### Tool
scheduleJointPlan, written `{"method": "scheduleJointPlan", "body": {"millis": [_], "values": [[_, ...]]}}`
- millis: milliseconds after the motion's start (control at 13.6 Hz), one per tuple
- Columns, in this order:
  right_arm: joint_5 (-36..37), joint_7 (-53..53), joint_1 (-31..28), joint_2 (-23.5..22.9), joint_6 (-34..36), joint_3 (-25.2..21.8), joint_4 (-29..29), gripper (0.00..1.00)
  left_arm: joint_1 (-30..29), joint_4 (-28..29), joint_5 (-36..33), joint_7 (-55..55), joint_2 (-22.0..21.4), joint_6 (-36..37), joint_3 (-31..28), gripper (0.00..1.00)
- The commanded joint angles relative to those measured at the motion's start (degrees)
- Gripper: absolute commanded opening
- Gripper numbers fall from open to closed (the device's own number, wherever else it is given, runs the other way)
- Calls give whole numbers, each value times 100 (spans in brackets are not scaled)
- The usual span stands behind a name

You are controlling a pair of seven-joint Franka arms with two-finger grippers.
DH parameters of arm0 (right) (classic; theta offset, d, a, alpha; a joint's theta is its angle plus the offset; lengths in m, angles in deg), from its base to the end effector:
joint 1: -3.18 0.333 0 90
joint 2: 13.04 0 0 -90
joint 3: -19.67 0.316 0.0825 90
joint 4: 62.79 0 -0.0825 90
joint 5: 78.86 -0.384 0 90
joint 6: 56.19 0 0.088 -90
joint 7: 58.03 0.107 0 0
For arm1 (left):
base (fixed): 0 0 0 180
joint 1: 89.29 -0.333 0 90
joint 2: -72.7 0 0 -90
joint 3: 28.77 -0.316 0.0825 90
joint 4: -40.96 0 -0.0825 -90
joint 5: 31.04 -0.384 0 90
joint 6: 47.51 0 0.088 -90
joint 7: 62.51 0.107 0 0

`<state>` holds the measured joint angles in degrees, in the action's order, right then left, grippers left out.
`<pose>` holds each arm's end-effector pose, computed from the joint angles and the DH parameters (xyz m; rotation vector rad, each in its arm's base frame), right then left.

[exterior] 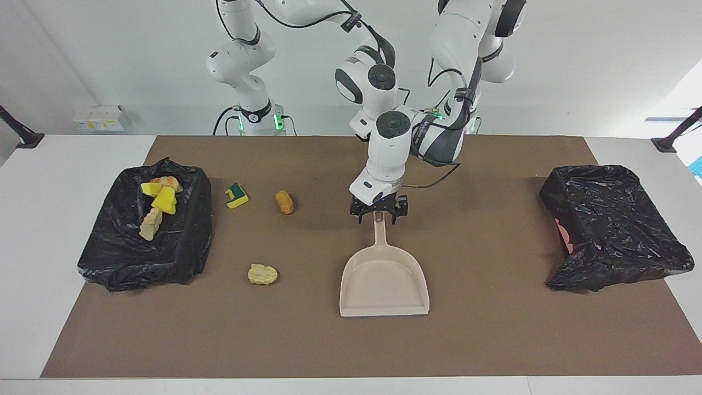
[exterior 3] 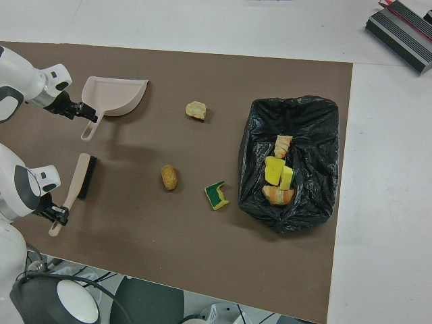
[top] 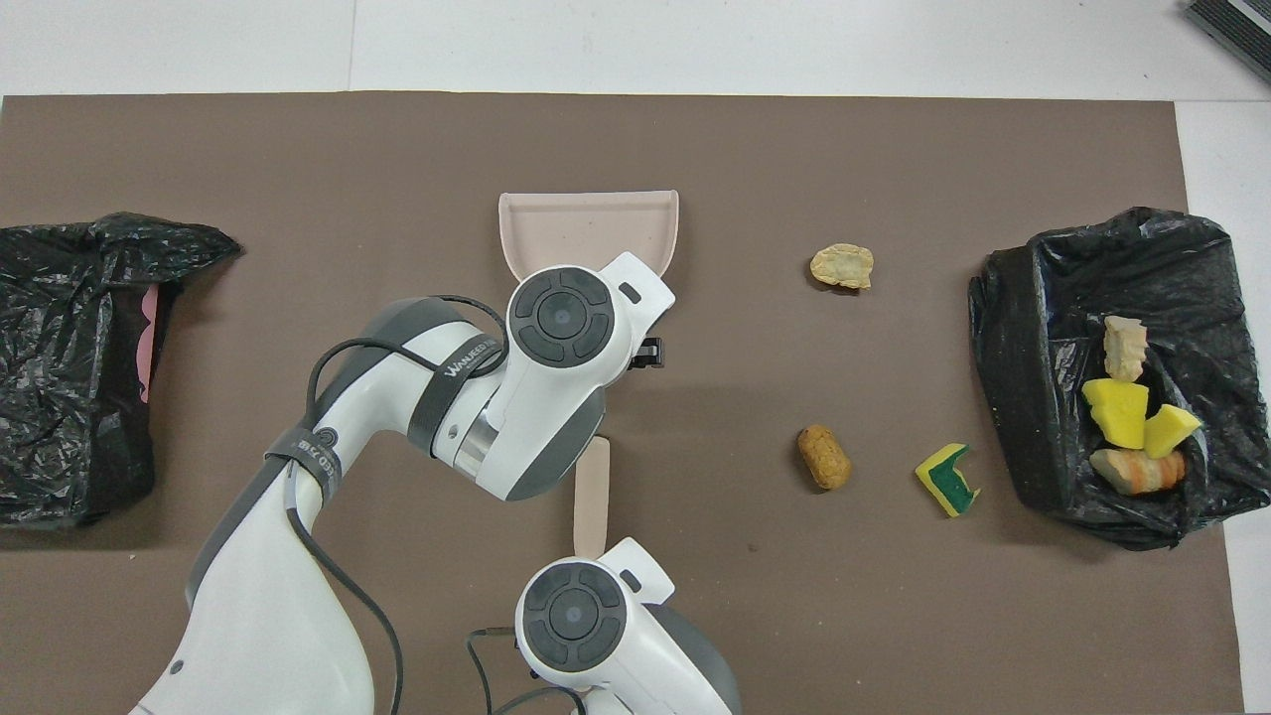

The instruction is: Sweep and dump trash in bin

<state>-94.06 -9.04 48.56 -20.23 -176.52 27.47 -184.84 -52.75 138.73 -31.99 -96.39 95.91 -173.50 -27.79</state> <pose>0.3156 0.4413 0.3400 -3.0815 0.1218 0.4344 0.5317 -0.4061 0.3651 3.0922 -0.1098 0.1165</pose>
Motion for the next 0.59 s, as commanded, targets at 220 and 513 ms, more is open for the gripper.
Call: {"method": "scheduleJointPlan", "body": {"millis": [220, 513], "values": [[-133, 454, -477, 1166, 1019, -42, -423, 0, 11, -30, -90, -128, 35, 31, -89, 1], [51, 744, -977, 2018, 1186, -51, -1380, 0, -33, -30, -90, -75, 18, 154, -133, 0]]}}
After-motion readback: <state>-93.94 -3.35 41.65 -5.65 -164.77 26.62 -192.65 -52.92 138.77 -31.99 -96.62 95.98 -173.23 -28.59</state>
